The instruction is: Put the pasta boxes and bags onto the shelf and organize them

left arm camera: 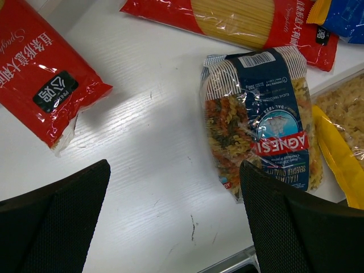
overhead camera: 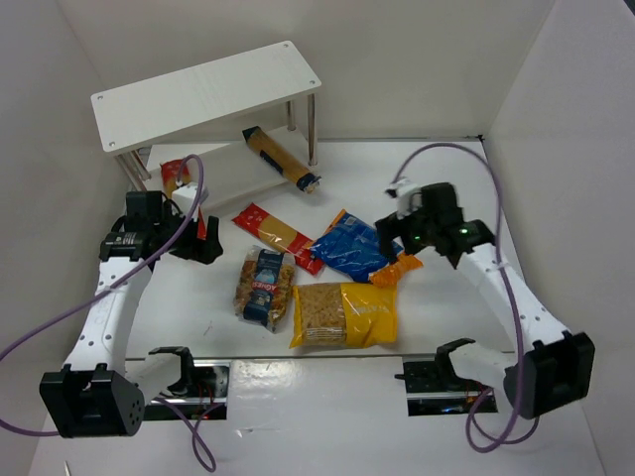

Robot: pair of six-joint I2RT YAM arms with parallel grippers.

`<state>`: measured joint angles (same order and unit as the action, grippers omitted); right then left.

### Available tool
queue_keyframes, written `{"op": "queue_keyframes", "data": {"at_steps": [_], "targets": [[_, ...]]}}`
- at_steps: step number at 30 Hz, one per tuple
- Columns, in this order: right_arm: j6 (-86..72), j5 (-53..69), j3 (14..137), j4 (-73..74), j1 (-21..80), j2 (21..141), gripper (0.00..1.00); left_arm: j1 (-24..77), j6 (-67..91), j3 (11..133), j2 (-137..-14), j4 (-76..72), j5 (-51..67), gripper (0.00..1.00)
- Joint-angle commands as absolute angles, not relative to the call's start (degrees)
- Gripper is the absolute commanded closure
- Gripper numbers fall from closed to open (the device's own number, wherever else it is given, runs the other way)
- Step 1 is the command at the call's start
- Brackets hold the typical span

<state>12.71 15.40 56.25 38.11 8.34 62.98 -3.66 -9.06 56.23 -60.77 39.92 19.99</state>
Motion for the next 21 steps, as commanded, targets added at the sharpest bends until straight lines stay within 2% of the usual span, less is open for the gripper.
{"op": "queue_keyframes", "data": {"at_steps": [1, 3, 7, 18, 21], "targets": [[13.6, 7.1, 58.8, 34.4, 24.3, 66.2, 0.0, -3.6, -9.9, 56.5, -60.2, 39.8, 21.6, 0.0], [14.5, 3.9, 60.5, 33.1, 31.5, 69.2, 0.0, -3.6, -9.9, 56.5, -59.7, 39.8, 21.6, 0.0], [16.5, 7.6, 64.1, 29.5, 34.8, 79.3, 0.0, -3.6, -9.9, 56.5, -59.7, 39.8, 21.6, 0.0], [20.7, 4.0, 68.8, 12.4, 45.6, 93.9, 0.0, -3.6, -10.5, 56.5, -61.0, 39.8, 22.8, 0.0], [22.2, 5.6, 72.8, 12.4, 47.0, 98.9, 0.0, -3.6, -10.5, 56.5, -62.0, 40.3, 22.8, 0.0]]}}
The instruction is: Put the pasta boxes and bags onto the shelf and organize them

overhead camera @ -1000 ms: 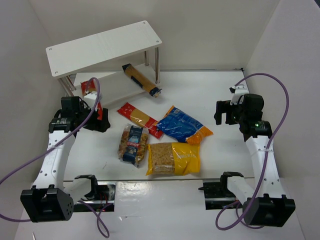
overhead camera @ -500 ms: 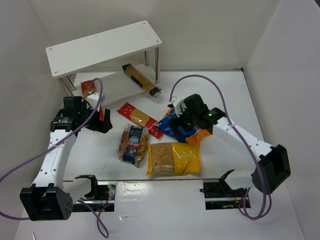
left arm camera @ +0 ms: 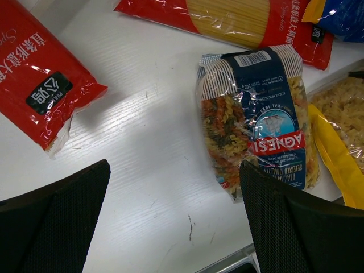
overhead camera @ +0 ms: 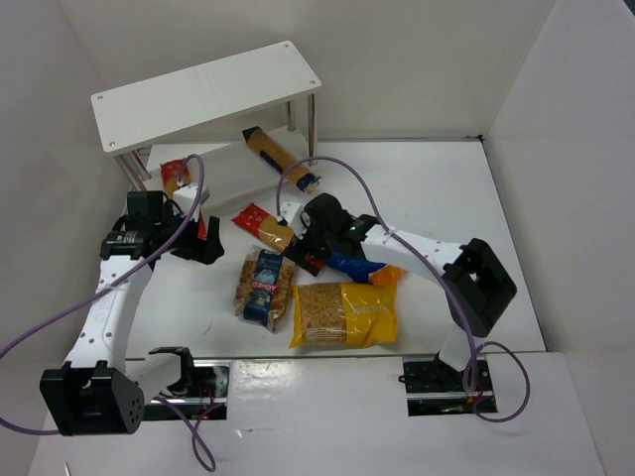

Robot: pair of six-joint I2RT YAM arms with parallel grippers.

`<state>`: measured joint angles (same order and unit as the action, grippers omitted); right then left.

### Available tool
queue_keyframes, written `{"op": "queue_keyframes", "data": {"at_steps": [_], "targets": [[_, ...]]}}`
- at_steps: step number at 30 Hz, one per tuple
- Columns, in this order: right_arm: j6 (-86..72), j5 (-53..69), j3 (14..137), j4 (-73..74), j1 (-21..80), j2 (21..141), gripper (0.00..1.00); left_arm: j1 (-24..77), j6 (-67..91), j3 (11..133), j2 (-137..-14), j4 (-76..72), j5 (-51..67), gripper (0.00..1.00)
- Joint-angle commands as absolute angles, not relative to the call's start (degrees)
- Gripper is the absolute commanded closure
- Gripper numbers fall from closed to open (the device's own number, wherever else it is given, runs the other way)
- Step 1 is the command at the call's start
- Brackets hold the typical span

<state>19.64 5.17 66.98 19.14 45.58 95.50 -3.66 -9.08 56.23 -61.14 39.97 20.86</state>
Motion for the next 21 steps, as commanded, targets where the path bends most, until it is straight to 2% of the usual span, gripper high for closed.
{"op": "queue_keyframes", "data": {"at_steps": [1, 9, 21], "targets": [[22.2, 5.6, 73.8, 12.4, 47.0, 100.2, 0.0, -3.6, -10.5, 56.5, -62.1, 40.3, 22.8, 0.0], [26.1, 8.5, 77.2, 11.5, 45.7, 108.6, 0.0, -3.6, -11.0, 57.0, -62.1, 40.3, 22.8, 0.0], [27.9, 11.0, 79.0, 10.5, 39.7, 113.5, 0.0, -3.6, -11.0, 57.0, -61.0, 40.3, 23.3, 0.0]]}}
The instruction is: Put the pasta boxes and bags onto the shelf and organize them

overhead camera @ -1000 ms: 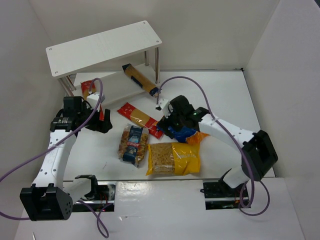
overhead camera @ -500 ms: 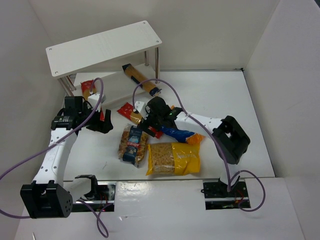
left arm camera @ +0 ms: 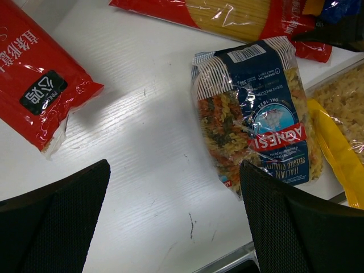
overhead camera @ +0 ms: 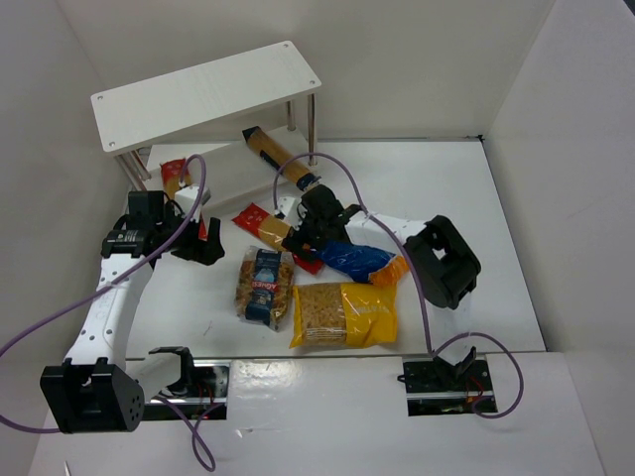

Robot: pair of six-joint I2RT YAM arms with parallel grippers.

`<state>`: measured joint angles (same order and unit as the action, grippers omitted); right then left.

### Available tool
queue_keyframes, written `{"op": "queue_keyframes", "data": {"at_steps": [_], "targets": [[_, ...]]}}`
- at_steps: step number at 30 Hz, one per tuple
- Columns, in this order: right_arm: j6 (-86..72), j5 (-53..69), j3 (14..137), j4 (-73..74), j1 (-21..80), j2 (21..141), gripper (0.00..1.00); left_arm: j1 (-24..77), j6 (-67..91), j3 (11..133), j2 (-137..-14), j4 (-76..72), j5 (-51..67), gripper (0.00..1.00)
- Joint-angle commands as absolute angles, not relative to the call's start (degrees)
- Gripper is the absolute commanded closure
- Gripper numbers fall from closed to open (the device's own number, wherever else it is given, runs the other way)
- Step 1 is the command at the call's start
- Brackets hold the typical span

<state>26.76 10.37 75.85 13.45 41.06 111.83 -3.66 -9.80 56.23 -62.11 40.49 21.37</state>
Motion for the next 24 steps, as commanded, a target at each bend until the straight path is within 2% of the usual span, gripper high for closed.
{"op": "queue_keyframes", "data": {"at_steps": [1, 12, 21, 23, 24], "targets": [[27.9, 11.0, 79.0, 11.0, 39.7, 113.6, 0.0, -3.6, -11.0, 57.0, -61.0, 40.3, 23.3, 0.0], [28.9, 15.8, 81.3, 16.2, 41.6, 118.1, 0.0, -3.6, -11.0, 57.0, -61.0, 40.3, 23.3, 0.0], [27.5, 14.2, 82.0, 17.4, 43.6, 121.4, 0.0, -3.6, -11.0, 57.0, -61.0, 40.3, 23.3, 0.0], [26.6, 14.8, 82.0, 17.4, 43.6, 121.4, 0.07, -3.6, -11.0, 57.0, -61.0, 40.3, 23.3, 0.0], [26.6, 14.3, 82.9, 18.4, 44.2, 121.4, 0.15, -3.6, -11.0, 57.0, -61.0, 40.3, 23.3, 0.0]]}}
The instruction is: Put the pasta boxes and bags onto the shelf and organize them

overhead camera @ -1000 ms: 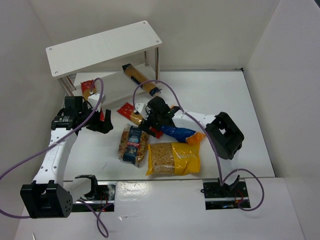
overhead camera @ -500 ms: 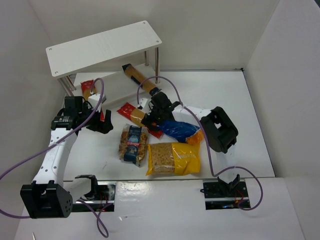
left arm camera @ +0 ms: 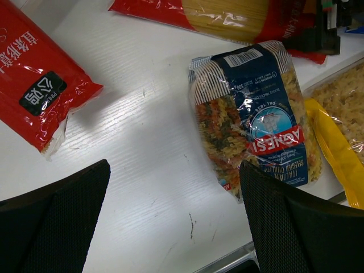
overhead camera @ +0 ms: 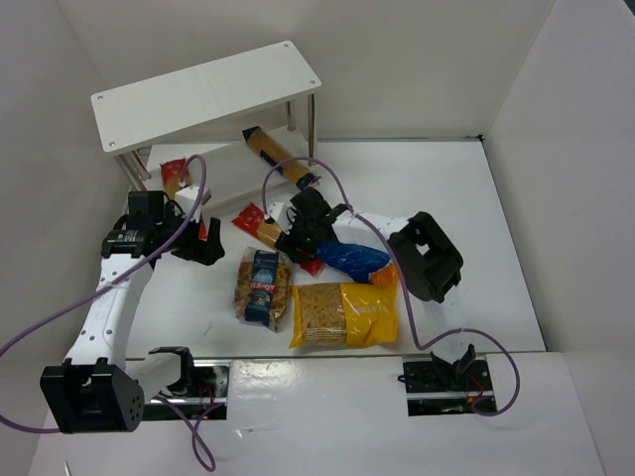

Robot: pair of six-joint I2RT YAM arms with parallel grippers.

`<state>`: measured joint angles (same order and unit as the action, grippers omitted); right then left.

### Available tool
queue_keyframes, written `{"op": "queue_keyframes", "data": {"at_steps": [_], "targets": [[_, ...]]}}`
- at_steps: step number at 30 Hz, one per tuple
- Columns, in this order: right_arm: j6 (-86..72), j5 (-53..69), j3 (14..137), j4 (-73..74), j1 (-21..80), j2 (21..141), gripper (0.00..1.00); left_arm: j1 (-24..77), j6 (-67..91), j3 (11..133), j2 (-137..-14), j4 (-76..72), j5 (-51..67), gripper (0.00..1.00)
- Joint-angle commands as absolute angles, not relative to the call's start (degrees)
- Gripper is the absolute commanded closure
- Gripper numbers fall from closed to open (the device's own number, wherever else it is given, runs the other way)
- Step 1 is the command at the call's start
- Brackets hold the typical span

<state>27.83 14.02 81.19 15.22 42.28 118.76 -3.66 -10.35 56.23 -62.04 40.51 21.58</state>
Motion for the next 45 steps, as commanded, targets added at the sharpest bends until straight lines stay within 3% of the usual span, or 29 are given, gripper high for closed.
{"op": "queue_keyframes", "data": {"at_steps": [1, 2, 3, 4, 7, 9, 14, 18, 35, 45], "targets": [[26.6, 14.3, 83.9, 19.0, 44.2, 122.6, 0.29, -3.6, -11.0, 57.0, -61.0, 40.3, 23.3, 0.0], [25.6, 13.5, 84.5, 19.5, 44.2, 123.3, 0.76, -3.6, -11.0, 57.0, -61.0, 40.3, 23.3, 0.0], [25.1, 13.5, 84.5, 20.4, 44.7, 124.1, 0.98, -3.6, -11.0, 57.0, -61.0, 40.3, 23.3, 0.0], [25.0, 12.6, 86.1, 21.3, 44.7, 125.5, 1.0, -3.6, -11.0, 57.0, -61.0, 40.3, 23.3, 0.0], [23.8, 10.0, 88.4, 26.6, 45.4, 123.4, 1.0, -3.6, -11.0, 57.0, -60.5, 40.3, 23.3, 0.0], [23.3, 10.0, 88.4, 27.4, 45.4, 114.3, 1.0, -3.6, -11.0, 56.5, -60.5, 40.3, 23.3, 0.0], [20.6, 16.8, 90.7, 31.6, 45.4, 96.2, 1.0, -3.6, -11.0, 56.5, -60.5, 40.3, 23.3, 0.0], [18.3, 22.1, 88.2, 33.0, 45.4, 89.8, 1.0, -3.6, -11.0, 56.5, -59.2, 40.3, 23.3, 0.0], [14.0, 26.0, 80.1, 24.7, 39.9, 81.0, 1.0, -3.6, -11.0, 56.0, -56.0, 39.3, 22.9, 0.0], [13.1, 21.2, 77.6, 20.6, 39.3, 76.4, 1.0, -3.6, -10.5, 56.0, -55.5, 38.8, 22.2, 0.0]]}}
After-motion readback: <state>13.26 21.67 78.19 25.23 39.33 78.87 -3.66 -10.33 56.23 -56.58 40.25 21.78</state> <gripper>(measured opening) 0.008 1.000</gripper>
